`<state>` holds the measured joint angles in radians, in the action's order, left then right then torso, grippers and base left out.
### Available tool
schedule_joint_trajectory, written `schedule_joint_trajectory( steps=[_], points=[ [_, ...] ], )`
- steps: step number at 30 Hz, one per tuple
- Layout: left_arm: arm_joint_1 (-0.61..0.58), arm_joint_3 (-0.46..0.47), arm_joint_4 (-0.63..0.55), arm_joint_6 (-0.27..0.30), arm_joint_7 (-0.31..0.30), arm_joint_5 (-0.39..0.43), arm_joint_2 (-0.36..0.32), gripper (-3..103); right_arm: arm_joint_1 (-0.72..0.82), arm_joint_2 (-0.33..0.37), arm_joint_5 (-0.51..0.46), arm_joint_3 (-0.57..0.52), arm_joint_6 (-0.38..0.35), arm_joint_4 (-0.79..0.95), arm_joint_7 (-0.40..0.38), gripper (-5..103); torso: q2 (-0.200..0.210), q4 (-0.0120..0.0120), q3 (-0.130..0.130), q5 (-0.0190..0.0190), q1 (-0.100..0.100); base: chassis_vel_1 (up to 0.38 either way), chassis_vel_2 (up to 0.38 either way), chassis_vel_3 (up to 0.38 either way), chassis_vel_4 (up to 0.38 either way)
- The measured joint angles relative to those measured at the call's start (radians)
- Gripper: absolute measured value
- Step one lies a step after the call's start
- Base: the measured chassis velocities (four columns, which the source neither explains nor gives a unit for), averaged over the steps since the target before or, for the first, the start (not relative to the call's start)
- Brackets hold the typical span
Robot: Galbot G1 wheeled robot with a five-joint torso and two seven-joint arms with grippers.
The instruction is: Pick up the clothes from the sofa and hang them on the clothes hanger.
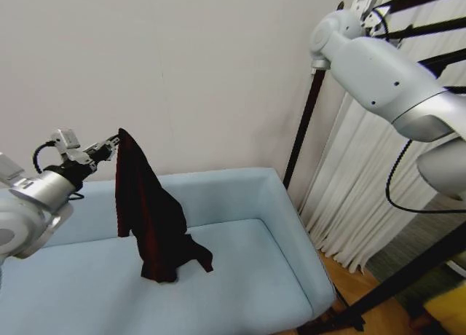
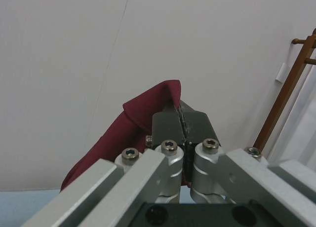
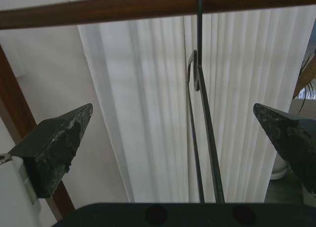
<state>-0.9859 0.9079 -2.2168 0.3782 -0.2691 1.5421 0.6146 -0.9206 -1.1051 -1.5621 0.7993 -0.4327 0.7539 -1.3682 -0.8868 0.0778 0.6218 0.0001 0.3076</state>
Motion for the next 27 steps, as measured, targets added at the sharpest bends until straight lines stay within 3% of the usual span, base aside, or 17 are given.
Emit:
schedule_joint_trajectory(
  steps=[12,16,18,22,25,27],
  points=[
    [0.015,-0.023,0.001,-0.004,-0.002,-0.008,0.002,0,0.023,0.0,-0.006,-0.044,0.005,-0.037,0.011,101,0.0,0.0001,0.0,-0.0001,0.0,0.0,0.0,0.0,0.0],
    [0.019,-0.036,0.0,-0.005,-0.005,-0.016,0.009,0,0.029,0.001,0.002,-0.039,0.021,-0.035,0.027,82,0.0,-0.0001,0.0,-0.0002,0.0,0.0,0.0,0.0,0.0],
    [0.019,-0.037,0.0,-0.005,-0.005,-0.017,0.011,0,0.029,0.004,0.007,-0.028,0.03,-0.033,0.035,82,0.0,0.0,0.0,-0.0002,0.0,0.0,0.0,0.0,0.0],
    [0.017,-0.037,-0.001,-0.005,-0.005,-0.021,0.012,0,0.029,0.007,0.015,-0.022,0.04,-0.035,0.047,60,0.0,0.0002,0.0,-0.0001,0.0,0.0,0.0,0.0,0.0],
    [0.018,-0.037,0.0,-0.005,-0.004,-0.021,0.011,0,0.032,0.011,0.016,-0.024,0.046,-0.026,0.049,54,0.0,0.0001,0.0,-0.0002,0.0,0.0,0.0,0.0,0.0],
    [0.018,-0.039,0.0,-0.007,-0.001,-0.021,0.004,0,0.039,0.015,0.017,-0.028,0.05,-0.019,0.05,44,0.0,-0.0001,0.0,-0.0002,0.0,0.0,0.0,0.0,0.0]
  ],
)
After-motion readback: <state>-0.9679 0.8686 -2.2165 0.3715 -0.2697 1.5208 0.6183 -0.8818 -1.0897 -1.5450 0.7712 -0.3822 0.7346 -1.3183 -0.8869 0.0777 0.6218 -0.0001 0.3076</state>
